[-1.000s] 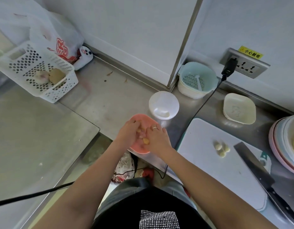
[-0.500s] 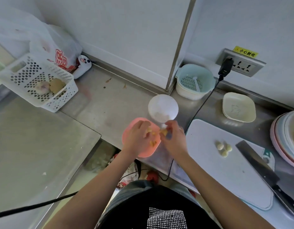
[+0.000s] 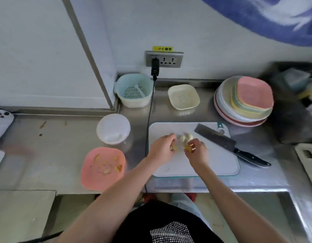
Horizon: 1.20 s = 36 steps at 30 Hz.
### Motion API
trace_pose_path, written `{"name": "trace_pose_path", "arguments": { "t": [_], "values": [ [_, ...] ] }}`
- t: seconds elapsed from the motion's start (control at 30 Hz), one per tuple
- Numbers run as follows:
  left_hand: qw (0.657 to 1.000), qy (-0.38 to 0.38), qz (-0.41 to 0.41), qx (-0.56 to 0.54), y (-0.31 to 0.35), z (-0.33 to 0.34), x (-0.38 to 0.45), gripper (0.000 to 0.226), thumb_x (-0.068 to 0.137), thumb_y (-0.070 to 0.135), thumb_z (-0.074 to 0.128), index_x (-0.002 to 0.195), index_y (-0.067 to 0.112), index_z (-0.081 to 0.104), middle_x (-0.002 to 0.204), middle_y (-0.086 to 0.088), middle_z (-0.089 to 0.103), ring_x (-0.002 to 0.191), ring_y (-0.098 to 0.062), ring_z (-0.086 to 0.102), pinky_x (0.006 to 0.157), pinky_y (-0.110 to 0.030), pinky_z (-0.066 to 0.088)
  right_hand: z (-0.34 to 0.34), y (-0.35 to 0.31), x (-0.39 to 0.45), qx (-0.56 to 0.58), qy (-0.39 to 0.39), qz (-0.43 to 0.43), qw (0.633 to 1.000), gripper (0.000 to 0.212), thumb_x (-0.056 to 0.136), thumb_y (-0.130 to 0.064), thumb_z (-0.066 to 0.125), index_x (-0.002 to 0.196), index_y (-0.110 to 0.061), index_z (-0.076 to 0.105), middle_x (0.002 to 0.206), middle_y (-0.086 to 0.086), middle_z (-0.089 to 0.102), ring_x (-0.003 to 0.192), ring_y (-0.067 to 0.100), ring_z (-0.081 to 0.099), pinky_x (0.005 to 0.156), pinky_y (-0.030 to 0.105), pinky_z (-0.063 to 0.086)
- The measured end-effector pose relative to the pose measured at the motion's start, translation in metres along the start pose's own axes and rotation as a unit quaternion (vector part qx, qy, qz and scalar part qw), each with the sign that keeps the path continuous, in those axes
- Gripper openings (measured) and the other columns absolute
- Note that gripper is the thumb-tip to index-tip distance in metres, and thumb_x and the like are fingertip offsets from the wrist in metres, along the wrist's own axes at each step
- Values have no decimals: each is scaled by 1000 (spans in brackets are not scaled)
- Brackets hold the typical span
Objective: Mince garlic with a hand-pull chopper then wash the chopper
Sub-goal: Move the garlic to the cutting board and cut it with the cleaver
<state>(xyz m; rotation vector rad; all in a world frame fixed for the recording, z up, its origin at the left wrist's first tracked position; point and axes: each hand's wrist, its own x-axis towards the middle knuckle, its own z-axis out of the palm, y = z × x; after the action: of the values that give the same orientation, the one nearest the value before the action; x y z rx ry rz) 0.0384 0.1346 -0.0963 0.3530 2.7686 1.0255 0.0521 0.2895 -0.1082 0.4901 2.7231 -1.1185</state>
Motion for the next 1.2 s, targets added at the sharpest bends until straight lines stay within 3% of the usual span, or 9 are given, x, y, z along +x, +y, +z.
{"name": "trace_pose_path", "arguments": {
  "t": [0.3,0.4,0.5,0.63,0.7,0.83,1.0,1.1,1.2],
  "values": [
    [998,-53,1,-23,14,42,25,25,75,0,61,99,5,60,92,-13,64,79,-30,62,67,-36,49,-24,40,10,77,43,61,994,31,84,1,61,111,-10,51,97,8,57,79,20,54,54,21,35],
    [998,-40,-15,-38,5,47,23,32,74,-5,58,104,6,60,102,-12,63,87,-26,62,72,-31,49,-45,58,14,73,119,36,990,28,85,2,58,110,-9,52,101,9,57,86,23,54,68,30,42],
    [997,1,-39,-63,2,47,20,39,73,-1,65,110,9,57,105,-7,53,76,-22,59,71,-38,53,-74,80,27,-59,164,28,984,33,85,-7,61,116,-9,49,117,12,53,108,30,49,89,44,43],
    [993,-54,7,105,11,49,27,84,67,30,78,142,27,39,128,-8,37,111,-27,44,90,-37,45,-100,101,42,-234,50,37,970,52,90,-30,57,135,-14,36,139,9,40,129,32,34,106,49,28],
    [981,-65,62,171,17,54,31,93,63,36,81,145,31,36,133,-10,35,117,-29,37,97,-38,40,-106,112,43,-275,3,25,961,60,91,-36,53,142,-15,29,144,9,35,132,31,31,109,46,24],
    [986,-66,28,153,22,57,32,83,64,38,84,135,22,43,120,-9,38,106,-27,49,82,-35,48,-116,124,43,-315,-27,-13,949,60,95,-35,49,146,-16,25,141,9,39,129,30,35,109,42,26],
    [996,4,-57,70,18,57,20,67,67,21,84,120,15,42,112,-13,45,78,-33,61,71,-40,51,-126,123,49,-373,-66,-62,923,57,95,-13,41,147,-21,19,136,5,45,123,27,42,102,41,34],
    [995,52,-78,45,18,60,10,38,77,5,72,109,5,51,105,-11,48,80,-33,61,71,-43,50,-127,123,42,-391,-32,-87,916,55,91,-11,45,143,-23,31,125,3,55,115,26,49,91,44,39],
    [992,90,-91,5,26,64,6,29,78,-1,68,101,3,52,97,-3,46,74,-27,60,66,-39,50,-127,118,39,-352,-7,-101,931,50,91,-14,45,141,-18,39,115,8,62,106,31,57,83,45,44]
  ]
}}
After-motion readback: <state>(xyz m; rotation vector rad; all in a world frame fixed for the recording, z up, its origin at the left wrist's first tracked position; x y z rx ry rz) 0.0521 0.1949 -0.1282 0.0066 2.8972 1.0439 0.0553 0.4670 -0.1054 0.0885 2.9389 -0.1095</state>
